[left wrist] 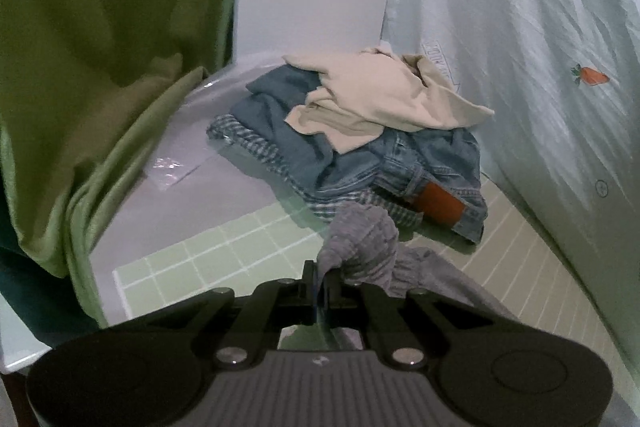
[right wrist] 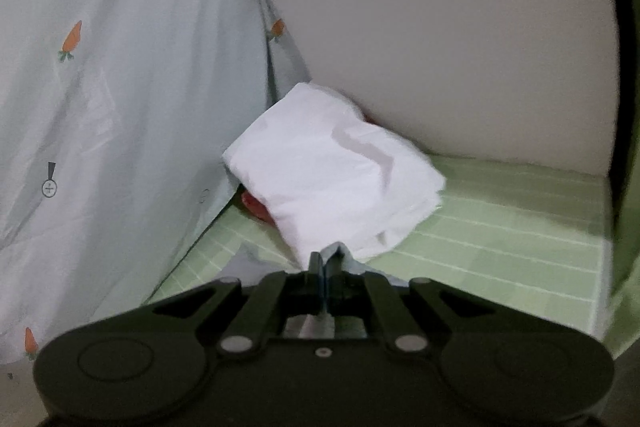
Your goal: Fold clothes
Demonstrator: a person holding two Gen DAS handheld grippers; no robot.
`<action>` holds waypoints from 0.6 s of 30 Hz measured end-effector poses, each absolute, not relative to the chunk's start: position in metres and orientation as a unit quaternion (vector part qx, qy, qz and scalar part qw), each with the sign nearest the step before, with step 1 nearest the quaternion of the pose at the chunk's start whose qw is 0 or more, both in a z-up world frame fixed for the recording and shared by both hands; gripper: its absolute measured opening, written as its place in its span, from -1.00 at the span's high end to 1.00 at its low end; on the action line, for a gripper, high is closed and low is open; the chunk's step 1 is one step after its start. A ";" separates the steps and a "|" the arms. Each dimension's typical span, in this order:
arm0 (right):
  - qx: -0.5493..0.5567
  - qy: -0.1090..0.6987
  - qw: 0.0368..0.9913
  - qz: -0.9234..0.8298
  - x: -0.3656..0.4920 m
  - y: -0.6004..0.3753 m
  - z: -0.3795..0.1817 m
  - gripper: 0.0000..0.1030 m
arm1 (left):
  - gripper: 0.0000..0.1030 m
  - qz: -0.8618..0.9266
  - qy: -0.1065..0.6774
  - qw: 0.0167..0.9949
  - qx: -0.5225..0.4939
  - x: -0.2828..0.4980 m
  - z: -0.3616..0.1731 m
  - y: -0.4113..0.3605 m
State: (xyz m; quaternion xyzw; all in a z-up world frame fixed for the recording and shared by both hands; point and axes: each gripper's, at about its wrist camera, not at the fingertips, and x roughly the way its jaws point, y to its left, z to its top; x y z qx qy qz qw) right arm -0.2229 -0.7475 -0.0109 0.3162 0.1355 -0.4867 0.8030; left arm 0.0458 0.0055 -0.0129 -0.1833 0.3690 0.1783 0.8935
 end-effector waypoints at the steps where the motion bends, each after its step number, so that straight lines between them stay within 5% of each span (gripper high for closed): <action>1: 0.316 0.138 0.803 -0.486 -0.214 -0.751 -0.012 0.98 | 0.94 0.179 0.370 0.893 -0.184 0.052 -0.014 0.002; 9: 0.290 0.200 0.802 -0.482 -0.096 -0.798 -0.028 0.97 | 0.93 0.192 0.380 0.883 -0.200 0.133 -0.035 -0.022; 11: 0.290 0.199 0.812 -0.465 -0.051 -0.815 -0.036 0.96 | 0.71 0.188 0.384 0.876 -0.222 0.165 -0.045 -0.029; 12: 0.287 0.193 0.822 -0.453 -0.030 -0.821 -0.040 0.79 | 0.57 0.185 0.390 0.872 -0.233 0.180 -0.051 -0.034; 13: 0.272 0.204 0.827 -0.448 -0.007 -0.825 -0.043 0.21 | 0.25 0.186 0.396 0.868 -0.236 0.189 -0.055 -0.041; 15: 0.238 0.248 0.818 -0.461 0.018 -0.821 -0.048 -0.48 | -0.27 0.185 0.401 0.868 -0.225 0.194 -0.058 -0.053; 16: 0.221 0.257 0.816 -0.469 0.018 -0.811 -0.052 -0.49 | -0.57 0.182 0.397 0.874 -0.212 0.187 -0.059 -0.059; 18: 0.203 0.279 0.817 -0.462 0.007 -0.792 -0.068 -0.54 | -0.70 0.176 0.389 0.885 -0.187 0.175 -0.061 -0.070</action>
